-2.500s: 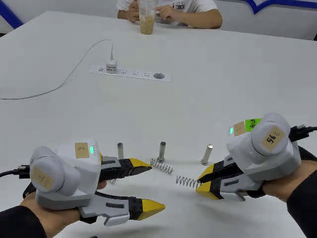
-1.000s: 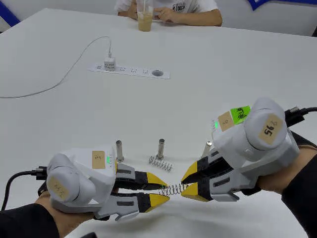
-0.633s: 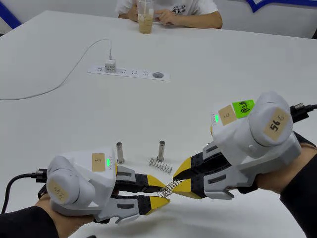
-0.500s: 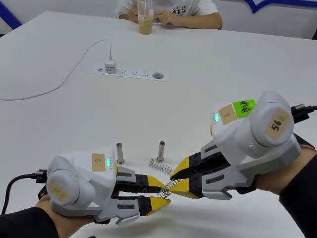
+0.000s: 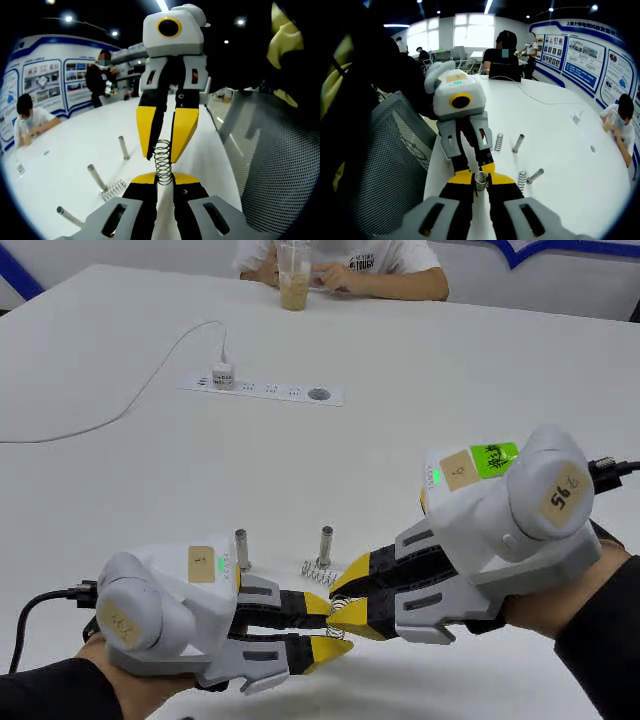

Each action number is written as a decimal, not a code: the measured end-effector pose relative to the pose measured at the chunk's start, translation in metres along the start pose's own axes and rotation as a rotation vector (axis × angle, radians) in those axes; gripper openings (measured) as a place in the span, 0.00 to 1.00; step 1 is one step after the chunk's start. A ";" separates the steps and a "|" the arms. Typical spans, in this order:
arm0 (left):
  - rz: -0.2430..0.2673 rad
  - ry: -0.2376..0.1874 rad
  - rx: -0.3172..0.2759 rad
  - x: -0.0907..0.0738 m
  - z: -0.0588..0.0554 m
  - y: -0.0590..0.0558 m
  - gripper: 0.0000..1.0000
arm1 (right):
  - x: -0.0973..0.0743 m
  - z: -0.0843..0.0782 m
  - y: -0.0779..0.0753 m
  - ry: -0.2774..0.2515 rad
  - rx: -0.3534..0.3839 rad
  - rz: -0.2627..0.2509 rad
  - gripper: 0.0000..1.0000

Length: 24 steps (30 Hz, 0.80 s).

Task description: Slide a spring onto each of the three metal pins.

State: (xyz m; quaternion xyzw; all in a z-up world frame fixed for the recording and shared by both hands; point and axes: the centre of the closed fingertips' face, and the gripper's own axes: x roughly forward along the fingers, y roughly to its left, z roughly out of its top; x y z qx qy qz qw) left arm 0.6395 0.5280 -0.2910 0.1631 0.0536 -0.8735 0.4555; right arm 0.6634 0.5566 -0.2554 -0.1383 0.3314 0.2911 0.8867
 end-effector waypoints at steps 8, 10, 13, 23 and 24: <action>-0.001 -0.004 -0.010 0.001 0.000 0.000 0.11 | 0.000 0.000 -0.001 0.001 0.005 -0.003 0.12; 0.003 -0.006 -0.011 0.001 0.000 0.001 0.11 | 0.000 0.000 -0.002 0.000 0.009 -0.005 0.12; 0.011 -0.013 -0.014 0.000 0.002 0.003 0.13 | -0.001 0.000 -0.004 0.000 0.011 -0.012 0.12; 0.039 -0.012 -0.049 -0.004 0.000 0.007 0.24 | -0.009 -0.003 -0.013 0.000 0.026 -0.041 0.12; 0.041 -0.012 -0.051 -0.005 0.000 0.007 0.26 | -0.010 -0.003 -0.013 -0.001 0.027 -0.043 0.12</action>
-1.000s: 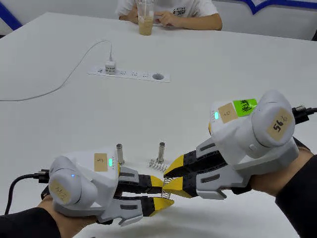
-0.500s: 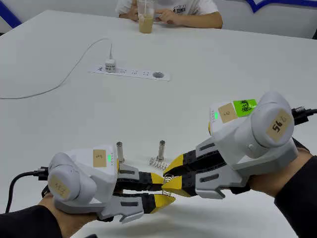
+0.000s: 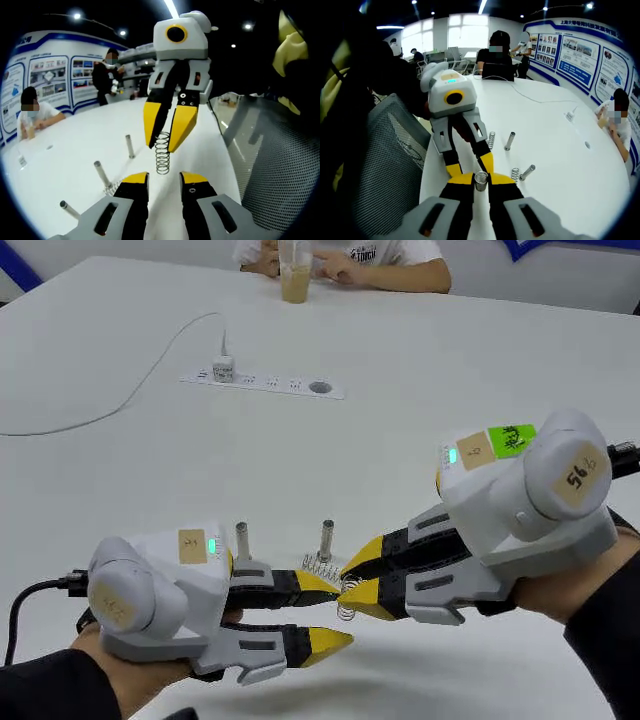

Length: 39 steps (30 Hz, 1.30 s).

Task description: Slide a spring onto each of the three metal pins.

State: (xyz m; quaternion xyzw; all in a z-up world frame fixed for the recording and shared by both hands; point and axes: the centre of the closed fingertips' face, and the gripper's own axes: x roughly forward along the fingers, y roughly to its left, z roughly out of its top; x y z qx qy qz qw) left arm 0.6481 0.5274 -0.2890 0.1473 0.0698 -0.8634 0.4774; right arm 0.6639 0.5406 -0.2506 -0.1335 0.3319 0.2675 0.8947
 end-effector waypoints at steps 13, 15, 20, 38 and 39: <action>0.035 -0.011 -0.058 -0.008 0.000 0.006 0.40 | -0.016 -0.006 -0.018 -0.001 0.027 -0.056 0.12; 0.042 -0.008 -0.069 -0.009 -0.002 0.007 0.42 | -0.019 -0.006 -0.021 -0.002 0.031 -0.068 0.12; 0.059 -0.006 -0.092 -0.012 -0.004 0.010 0.48 | -0.025 -0.007 -0.029 -0.004 0.040 -0.090 0.12; 0.097 -0.013 -0.127 -0.019 -0.006 0.015 0.57 | -0.045 -0.010 -0.052 -0.015 0.078 -0.170 0.12; 0.098 -0.014 -0.128 -0.019 -0.006 0.015 0.58 | -0.046 -0.011 -0.053 -0.014 0.080 -0.173 0.12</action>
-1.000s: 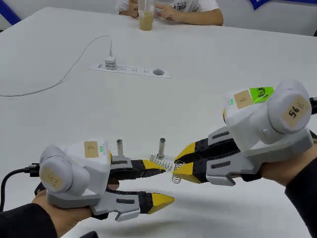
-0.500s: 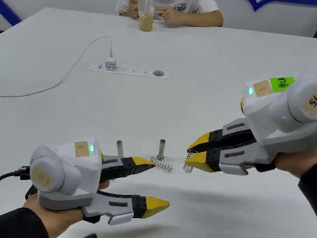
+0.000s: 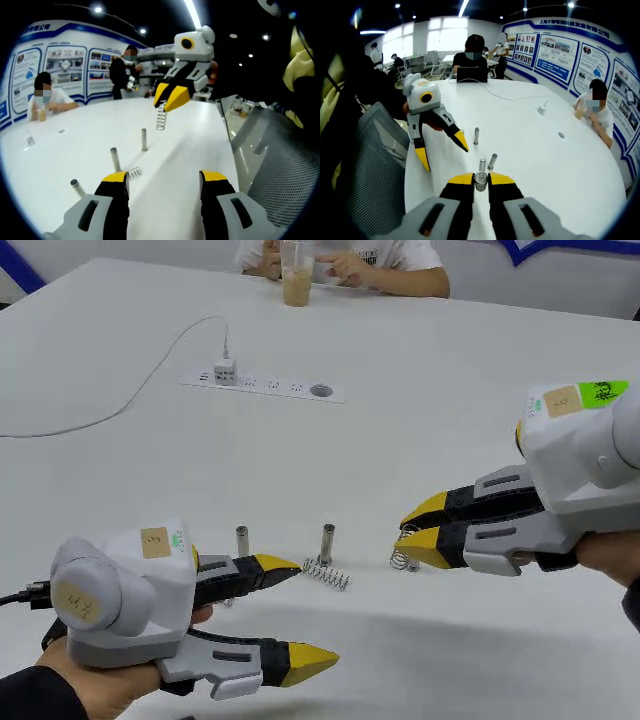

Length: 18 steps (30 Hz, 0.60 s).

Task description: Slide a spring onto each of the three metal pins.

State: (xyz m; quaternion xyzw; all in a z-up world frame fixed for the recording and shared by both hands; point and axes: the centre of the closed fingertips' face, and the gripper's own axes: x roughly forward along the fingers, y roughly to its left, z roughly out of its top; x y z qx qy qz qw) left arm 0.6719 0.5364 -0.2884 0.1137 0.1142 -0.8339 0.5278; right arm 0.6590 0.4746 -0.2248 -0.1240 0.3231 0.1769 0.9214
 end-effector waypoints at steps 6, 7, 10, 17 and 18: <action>0.001 -0.003 -0.008 0.000 0.000 0.000 0.59 | -0.004 -0.002 -0.010 0.003 0.014 -0.032 0.12; 0.001 -0.003 -0.009 0.000 0.000 0.000 0.59 | -0.004 -0.002 -0.012 0.003 0.016 -0.037 0.12; 0.002 -0.002 -0.011 -0.001 -0.001 0.001 0.60 | -0.007 -0.003 -0.019 0.002 0.023 -0.057 0.12; 0.006 -0.002 -0.017 -0.001 -0.001 0.002 0.61 | -0.011 -0.006 -0.037 -0.001 0.048 -0.107 0.12; 0.006 -0.002 -0.017 -0.001 -0.002 0.002 0.61 | -0.011 -0.006 -0.038 -0.001 0.052 -0.109 0.12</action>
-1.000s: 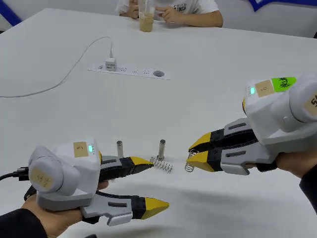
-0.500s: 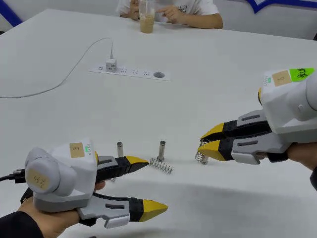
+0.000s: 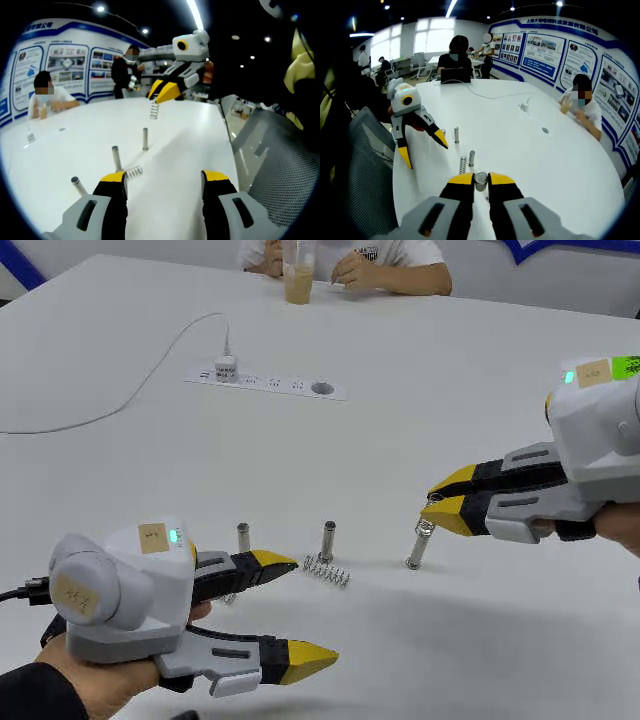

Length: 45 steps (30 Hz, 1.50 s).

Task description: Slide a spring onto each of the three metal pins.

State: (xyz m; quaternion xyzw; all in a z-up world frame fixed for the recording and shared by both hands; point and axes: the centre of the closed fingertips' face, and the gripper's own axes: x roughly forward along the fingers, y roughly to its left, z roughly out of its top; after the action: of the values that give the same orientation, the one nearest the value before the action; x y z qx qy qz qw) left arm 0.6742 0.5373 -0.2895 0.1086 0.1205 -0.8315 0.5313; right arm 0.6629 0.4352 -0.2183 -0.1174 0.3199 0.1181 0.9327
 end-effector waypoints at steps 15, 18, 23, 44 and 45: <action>0.010 0.000 -0.009 -0.001 -0.001 0.002 0.61 | 0.010 -0.017 -0.022 0.014 0.060 -0.041 0.12; 0.011 0.001 -0.010 -0.001 -0.001 0.002 0.61 | 0.012 -0.021 -0.024 0.014 0.075 -0.044 0.12; 0.013 0.003 -0.012 -0.001 -0.003 0.003 0.61 | 0.015 -0.024 -0.026 0.014 0.091 -0.046 0.12; 0.017 0.008 -0.018 -0.002 -0.004 0.004 0.61 | 0.031 -0.040 -0.026 0.034 0.114 -0.035 0.12; 0.017 0.008 -0.018 -0.003 -0.004 0.004 0.61 | 0.031 -0.041 -0.026 0.036 0.116 -0.034 0.12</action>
State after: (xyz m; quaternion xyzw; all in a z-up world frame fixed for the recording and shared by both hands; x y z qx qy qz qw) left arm 0.6789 0.5392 -0.2929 0.1081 0.1291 -0.8253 0.5390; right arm 0.6711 0.4029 -0.2659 -0.0705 0.3407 0.0811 0.9340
